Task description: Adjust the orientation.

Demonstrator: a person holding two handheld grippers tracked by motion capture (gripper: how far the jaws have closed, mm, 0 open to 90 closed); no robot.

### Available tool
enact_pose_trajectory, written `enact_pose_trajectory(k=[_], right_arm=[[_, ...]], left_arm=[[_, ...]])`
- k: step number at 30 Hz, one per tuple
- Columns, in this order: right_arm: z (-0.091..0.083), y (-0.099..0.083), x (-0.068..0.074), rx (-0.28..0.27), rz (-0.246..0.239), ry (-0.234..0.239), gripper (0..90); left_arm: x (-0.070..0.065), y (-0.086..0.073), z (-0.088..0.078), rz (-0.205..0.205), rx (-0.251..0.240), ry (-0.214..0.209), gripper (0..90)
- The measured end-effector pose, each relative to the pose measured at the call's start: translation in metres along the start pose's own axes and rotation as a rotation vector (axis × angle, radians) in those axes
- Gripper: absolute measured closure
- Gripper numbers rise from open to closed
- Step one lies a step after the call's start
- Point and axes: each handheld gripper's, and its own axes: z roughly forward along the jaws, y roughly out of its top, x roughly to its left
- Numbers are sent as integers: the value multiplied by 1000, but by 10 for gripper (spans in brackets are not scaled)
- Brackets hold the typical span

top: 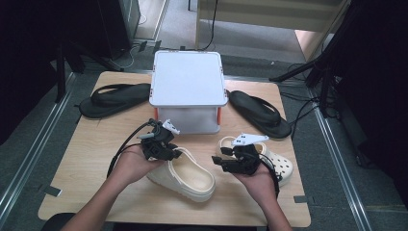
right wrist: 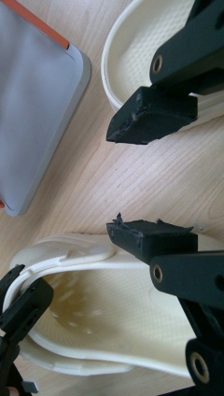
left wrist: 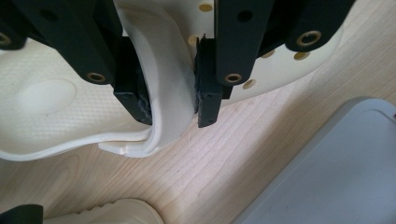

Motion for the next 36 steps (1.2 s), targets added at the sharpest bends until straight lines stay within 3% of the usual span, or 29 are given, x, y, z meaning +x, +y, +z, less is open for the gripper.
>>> enact_pose_trajectory(k=[6,9,13,14,19,26,31,36], right_arm=[[2,-1,2,9,3,8,507],[4,-2,2,14,5,19,507],[6,-2,3,18,0,24,507],[7,-2,3,18,-2,30,507],[7,-2,3,17,-3,36,508],[7,-2,5,20,-3,38,510],[8,-2,7,19,-7,46,528],[12,-1,11,24,-23,67,581]], left_arm=[[-8,-1,6,30,6,11,642],[-5,-2,10,-7,-25,-23,571],[-3,-3,12,-17,-10,-45,497],[0,-3,11,-46,-13,-72,494],[3,-3,1,-66,-55,-90,494],[5,-6,-19,-73,-95,-77,486],[8,-22,-33,-84,-104,-54,512],[13,-42,-43,-108,-132,-47,624]])
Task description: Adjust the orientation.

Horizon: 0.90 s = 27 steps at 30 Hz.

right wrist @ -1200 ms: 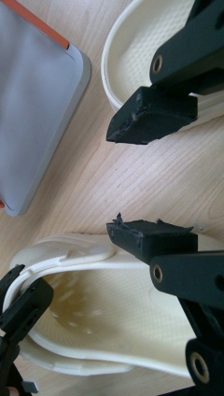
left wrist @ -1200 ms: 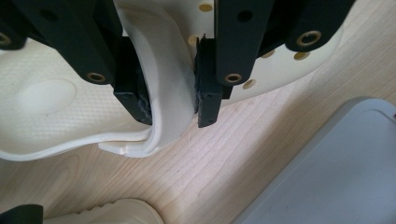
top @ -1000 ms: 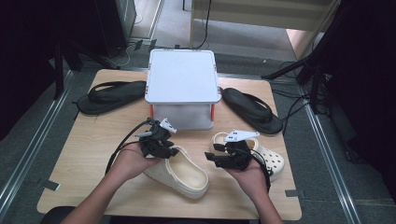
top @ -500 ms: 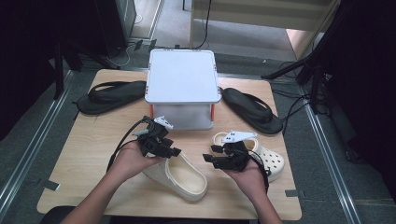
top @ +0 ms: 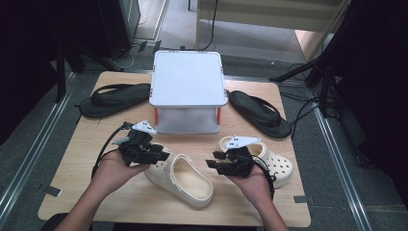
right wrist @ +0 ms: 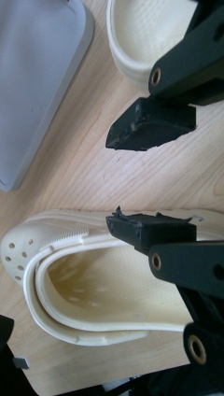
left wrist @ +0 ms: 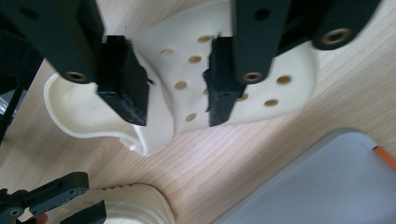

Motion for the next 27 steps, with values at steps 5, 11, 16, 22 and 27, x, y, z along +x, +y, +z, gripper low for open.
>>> enact_pose_trajectory(k=[5,11,16,22,27], right_arm=[[8,0,3,28,-11,28,614],[14,1,6,50,-26,43,686],[15,0,9,51,-49,41,841],[20,1,8,61,-57,60,900],[26,1,8,85,-68,68,900]], left_arm=[[6,-17,-6,-16,-12,20,717],[7,-31,-7,-22,-10,43,814],[4,-47,-6,-48,-22,56,871],[1,-58,-1,-50,-6,75,898],[-2,-67,3,-57,-15,60,899]])
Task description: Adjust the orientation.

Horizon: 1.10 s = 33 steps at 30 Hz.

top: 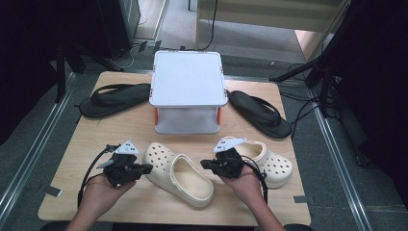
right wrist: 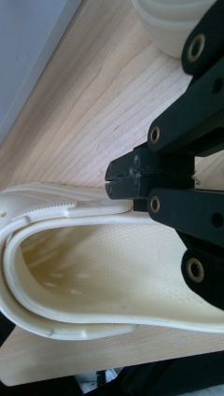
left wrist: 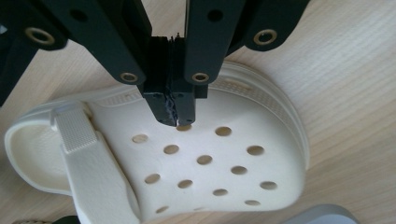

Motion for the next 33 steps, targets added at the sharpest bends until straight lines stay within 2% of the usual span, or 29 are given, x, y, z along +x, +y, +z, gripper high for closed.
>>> enact_pose_trajectory(k=[2,5,9,13,15,28,33], right_arm=[[3,1,1,11,-6,12,900],[8,1,2,24,-15,23,900],[12,2,6,35,-28,27,900],[12,3,4,33,-22,35,900],[13,3,4,32,-23,35,900],[12,3,5,28,-14,17,900],[11,3,3,23,-3,4,900]], left_arm=[[-4,-8,7,12,30,8,899],[-7,-8,14,24,51,14,899],[-6,-10,17,30,56,15,899],[-1,-12,19,0,36,-21,900],[-1,-12,20,0,32,-23,900],[1,-6,27,11,17,11,900],[6,0,30,8,15,3,900]])
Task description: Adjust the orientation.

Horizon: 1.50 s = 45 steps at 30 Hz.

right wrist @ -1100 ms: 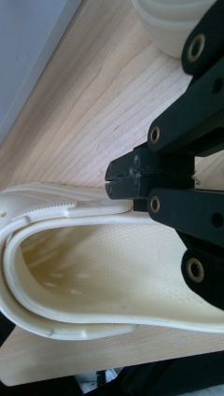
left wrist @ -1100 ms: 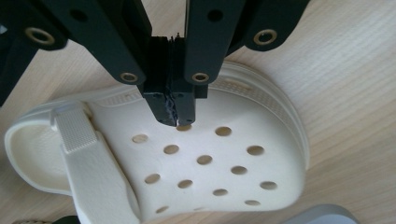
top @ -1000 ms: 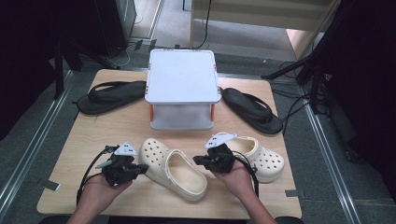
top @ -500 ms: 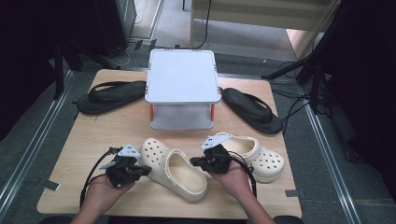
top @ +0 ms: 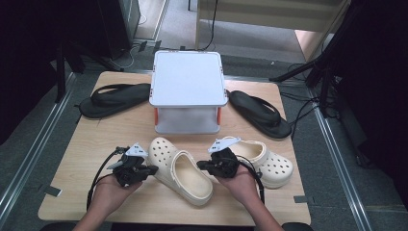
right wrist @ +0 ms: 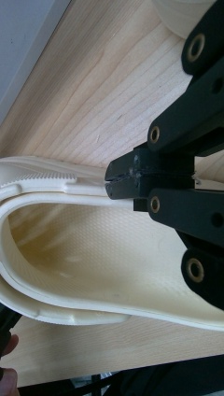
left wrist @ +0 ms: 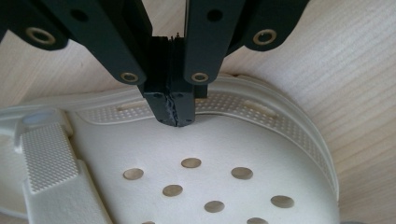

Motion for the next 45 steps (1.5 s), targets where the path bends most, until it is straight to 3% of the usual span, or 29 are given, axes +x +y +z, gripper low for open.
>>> enact_pose_trajectory(k=[20,28,30,38,45], right_arm=[[-1,-1,4,3,25,11,900],[-2,-2,10,1,12,2,900],[-1,-2,11,4,15,22,900],[2,-1,19,5,-4,24,900],[9,0,29,1,-30,36,900]], left_arm=[[18,21,9,-7,18,-19,900],[20,28,11,3,47,-17,900],[22,32,11,8,56,-14,900],[28,37,12,10,64,0,900],[34,40,15,-10,33,8,900]])
